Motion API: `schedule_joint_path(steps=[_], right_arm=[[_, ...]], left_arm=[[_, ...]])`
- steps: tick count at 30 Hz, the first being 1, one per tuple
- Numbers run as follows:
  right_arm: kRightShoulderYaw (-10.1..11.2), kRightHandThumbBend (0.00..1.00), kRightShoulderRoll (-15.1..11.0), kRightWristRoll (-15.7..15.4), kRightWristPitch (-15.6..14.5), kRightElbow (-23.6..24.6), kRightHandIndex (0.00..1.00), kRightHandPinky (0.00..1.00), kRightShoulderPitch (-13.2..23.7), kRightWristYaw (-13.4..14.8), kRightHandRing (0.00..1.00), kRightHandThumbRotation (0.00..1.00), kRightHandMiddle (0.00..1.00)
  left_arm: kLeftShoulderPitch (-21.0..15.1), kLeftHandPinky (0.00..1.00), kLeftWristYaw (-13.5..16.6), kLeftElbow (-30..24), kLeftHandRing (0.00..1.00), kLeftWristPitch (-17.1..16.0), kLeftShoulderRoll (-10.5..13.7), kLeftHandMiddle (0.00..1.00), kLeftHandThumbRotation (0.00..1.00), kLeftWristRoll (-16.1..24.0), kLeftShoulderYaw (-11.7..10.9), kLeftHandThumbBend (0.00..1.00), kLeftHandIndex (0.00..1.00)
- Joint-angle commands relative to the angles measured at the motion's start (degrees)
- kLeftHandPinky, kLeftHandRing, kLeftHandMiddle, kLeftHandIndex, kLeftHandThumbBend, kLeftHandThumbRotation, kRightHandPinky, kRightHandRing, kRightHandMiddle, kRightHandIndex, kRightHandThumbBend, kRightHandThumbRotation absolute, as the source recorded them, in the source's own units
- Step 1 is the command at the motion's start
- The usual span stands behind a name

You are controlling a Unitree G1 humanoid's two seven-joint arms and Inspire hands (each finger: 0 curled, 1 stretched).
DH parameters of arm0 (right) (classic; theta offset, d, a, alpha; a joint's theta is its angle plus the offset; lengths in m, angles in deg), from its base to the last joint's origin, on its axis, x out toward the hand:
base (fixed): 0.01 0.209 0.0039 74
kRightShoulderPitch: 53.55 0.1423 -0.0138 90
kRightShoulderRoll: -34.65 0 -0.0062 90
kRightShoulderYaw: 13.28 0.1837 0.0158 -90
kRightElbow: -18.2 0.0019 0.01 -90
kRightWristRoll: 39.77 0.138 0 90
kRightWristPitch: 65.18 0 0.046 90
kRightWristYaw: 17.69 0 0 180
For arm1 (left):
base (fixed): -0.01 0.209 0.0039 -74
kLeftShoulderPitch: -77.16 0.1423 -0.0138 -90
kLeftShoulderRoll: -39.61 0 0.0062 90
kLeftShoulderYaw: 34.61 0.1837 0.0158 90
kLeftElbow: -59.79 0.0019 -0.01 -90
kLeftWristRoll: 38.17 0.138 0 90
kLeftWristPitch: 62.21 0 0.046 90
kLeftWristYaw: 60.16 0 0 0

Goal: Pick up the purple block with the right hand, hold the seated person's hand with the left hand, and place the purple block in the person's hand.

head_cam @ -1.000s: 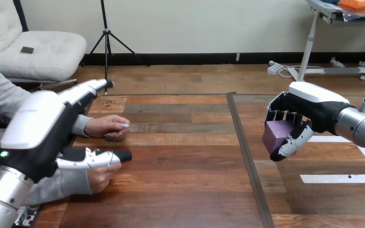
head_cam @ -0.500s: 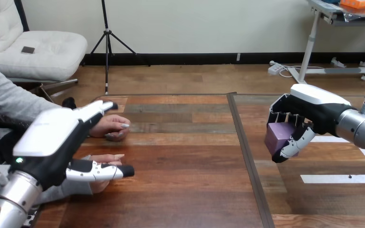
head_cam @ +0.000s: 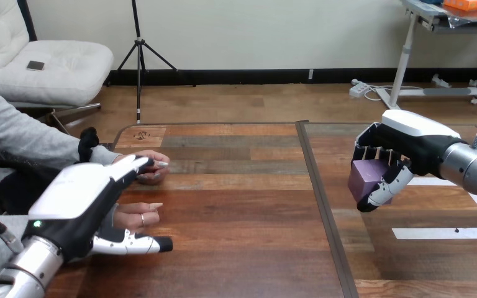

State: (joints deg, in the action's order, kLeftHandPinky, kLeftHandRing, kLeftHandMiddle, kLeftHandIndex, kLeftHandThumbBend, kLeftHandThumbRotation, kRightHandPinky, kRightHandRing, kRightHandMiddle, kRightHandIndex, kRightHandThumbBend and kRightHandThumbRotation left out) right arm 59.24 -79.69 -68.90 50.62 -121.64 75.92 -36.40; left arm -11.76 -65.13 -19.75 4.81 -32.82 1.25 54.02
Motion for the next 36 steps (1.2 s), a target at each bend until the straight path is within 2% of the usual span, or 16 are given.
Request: schedule_joint_path(steps=[1, 11, 20, 24, 31, 36], right_arm=[[0.6, 0.81, 0.6, 0.0, 0.6, 0.6, 0.44, 0.35, 1.9, 2.1, 0.4, 0.0, 0.45], [0.6, 0.8, 0.7, 0.0, 0.1, 0.5, 0.44, 0.35, 1.9, 2.1, 0.4, 0.0, 0.45], [0.9, 0.8, 0.7, 0.4, -0.2, 0.9, 0.44, 0.35, 1.5, 1.8, 0.4, 0.0, 0.45], [1.1, 0.8, 0.7, 0.8, -0.1, 0.9, 0.44, 0.34, 1.4, 1.5, 0.39, 0.0, 0.44], [1.0, 0.8, 0.3, 0.8, 0.4, 1.1, 0.44, 0.35, 1.2, 1.4, 0.4, 0.0, 0.45], [1.0, 0.79, 0.2, 0.8, 0.6, 1.1, 0.44, 0.35, 1.1, 1.2, 0.4, 0.0, 0.45]], left_arm=[[-5.2, 0.81, 1.4, 2.4, 0.92, 0.5, 2.3, 0.97, 0.6, 0.4, 1.1, 1.0, 0.94], [-6.5, 0.84, 0.4, 4.9, 0.96, 3.5, 2.8, 0.99, 0.61, 1.4, 3.2, 1.0, 0.97], [-7.8, 0.87, 1.5, 7.5, 0.99, 5.4, 3.5, 1.0, 0.62, 3.0, 5.2, 1.0, 0.98], [-8.6, 0.88, 1.7, 8.5, 1.0, 7.2, 4.0, 1.0, 0.62, 4.8, 6.4, 1.0, 0.99], [-9.8, 0.87, 4.2, 11.6, 0.99, 7.9, 4.5, 1.0, 0.58, 6.5, 7.8, 1.0, 0.97], [-10.4, 0.87, 4.1, 12.7, 0.99, 8.7, 4.8, 1.0, 0.55, 6.5, 8.4, 1.0, 0.97]])
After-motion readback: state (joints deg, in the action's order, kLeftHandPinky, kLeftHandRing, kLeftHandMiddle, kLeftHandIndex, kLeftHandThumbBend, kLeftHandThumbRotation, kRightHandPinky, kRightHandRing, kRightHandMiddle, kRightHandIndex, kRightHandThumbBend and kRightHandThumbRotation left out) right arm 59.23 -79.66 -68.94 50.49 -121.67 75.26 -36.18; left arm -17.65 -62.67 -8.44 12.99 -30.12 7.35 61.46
